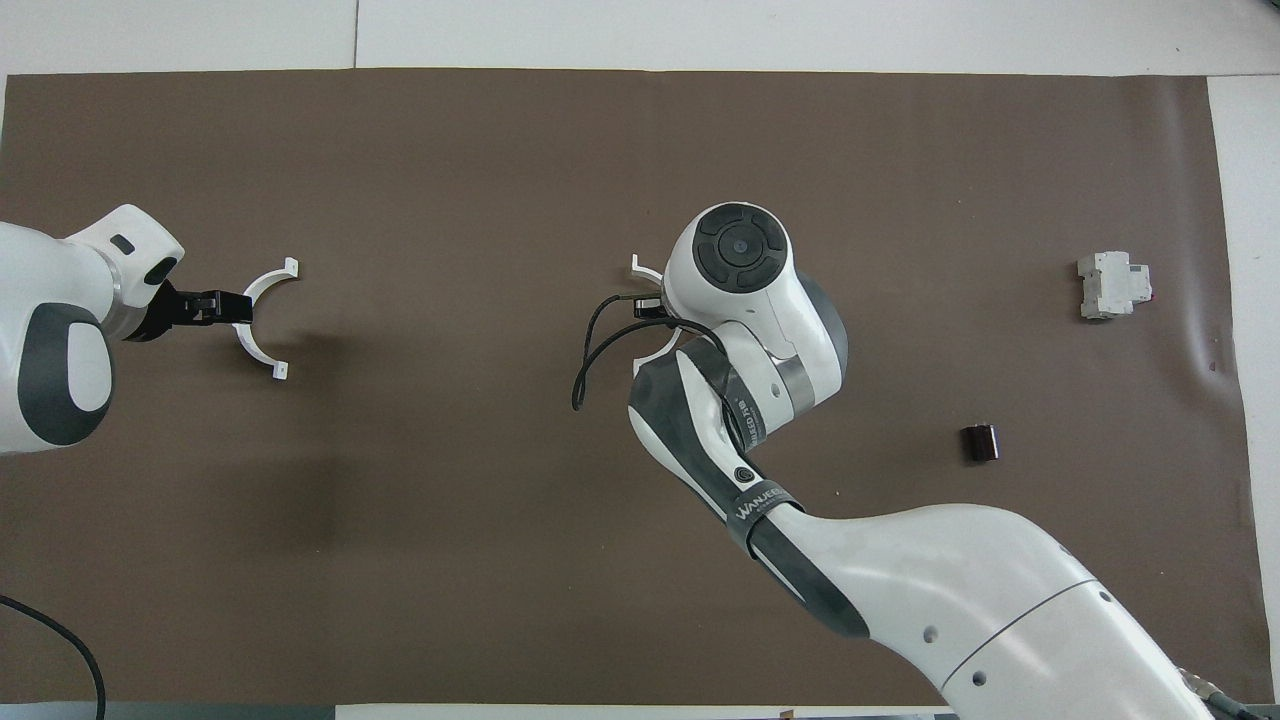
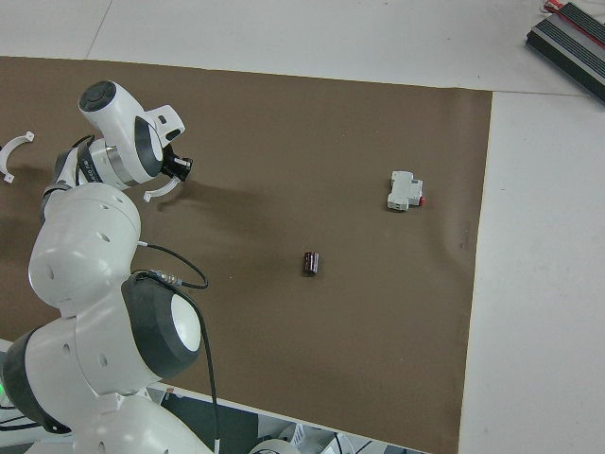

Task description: Assemble drain pipe with both arms

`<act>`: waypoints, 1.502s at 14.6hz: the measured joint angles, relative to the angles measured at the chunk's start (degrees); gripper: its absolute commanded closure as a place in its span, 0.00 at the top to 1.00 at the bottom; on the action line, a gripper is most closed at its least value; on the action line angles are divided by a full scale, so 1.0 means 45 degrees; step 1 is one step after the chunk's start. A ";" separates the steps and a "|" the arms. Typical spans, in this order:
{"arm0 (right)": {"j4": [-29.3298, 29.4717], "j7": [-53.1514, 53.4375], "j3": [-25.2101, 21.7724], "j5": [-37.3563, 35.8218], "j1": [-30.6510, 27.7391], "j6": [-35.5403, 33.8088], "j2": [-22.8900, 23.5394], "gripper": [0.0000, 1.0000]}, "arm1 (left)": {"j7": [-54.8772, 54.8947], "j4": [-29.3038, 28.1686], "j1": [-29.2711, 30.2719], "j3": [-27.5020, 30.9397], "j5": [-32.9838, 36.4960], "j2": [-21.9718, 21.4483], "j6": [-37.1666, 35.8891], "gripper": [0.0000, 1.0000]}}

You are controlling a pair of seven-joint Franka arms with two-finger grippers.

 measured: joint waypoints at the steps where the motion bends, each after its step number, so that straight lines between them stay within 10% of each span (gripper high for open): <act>1: -0.0100 0.0004 -0.0002 -0.0015 0.0000 0.0114 -0.0007 0.02 | 0.0091 0.0000 0.0000 0.0000 0.0000 0.0091 0.0082 1.00; 4: -0.0469 0.0004 -0.0005 -0.0421 0.0014 0.0516 -0.0017 0.11 | 0.0183 -0.0004 -0.0003 -0.0009 0.0000 0.0294 0.0262 0.77; 5: -0.0530 0.0004 -0.0002 -0.0578 0.0031 0.0548 -0.0020 0.34 | 0.0205 -0.0012 -0.0007 -0.0015 0.0001 0.0323 0.0310 0.69; 6: -0.0562 0.0004 -0.0002 -0.0651 0.0069 0.0577 -0.0028 0.97 | 0.0221 -0.0029 -0.0017 -0.0025 0.0001 0.0367 0.0456 0.69; 10: -0.0166 0.0032 -0.0009 -0.0665 0.0186 0.0425 -0.0146 1.00 | 0.0246 -0.0103 -0.0038 -0.0076 0.0003 0.0934 0.1490 0.68; 12: 0.1086 0.0061 -0.0120 -0.0670 0.0090 -0.1117 -0.0395 1.00 | 0.0258 -0.0104 -0.0039 -0.0079 0.0003 0.1151 0.1768 0.38; 13: 0.1763 0.0062 -0.0186 -0.0670 -0.0119 -0.2151 -0.0728 1.00 | 0.0259 -0.0102 -0.0041 -0.0085 0.0003 0.1199 0.1844 0.06; 14: 0.2221 -0.0021 -0.0205 -0.0671 -0.0507 -0.3175 -0.1233 1.00 | 0.0259 -0.0093 -0.0049 -0.0101 0.0003 0.1189 0.1877 0.00; 22: 0.2543 -0.3877 -0.0255 -0.0667 -0.4382 -0.9125 -0.5682 1.00 | -0.0320 0.0070 -0.0119 -0.0097 0.0005 0.0540 0.0613 0.00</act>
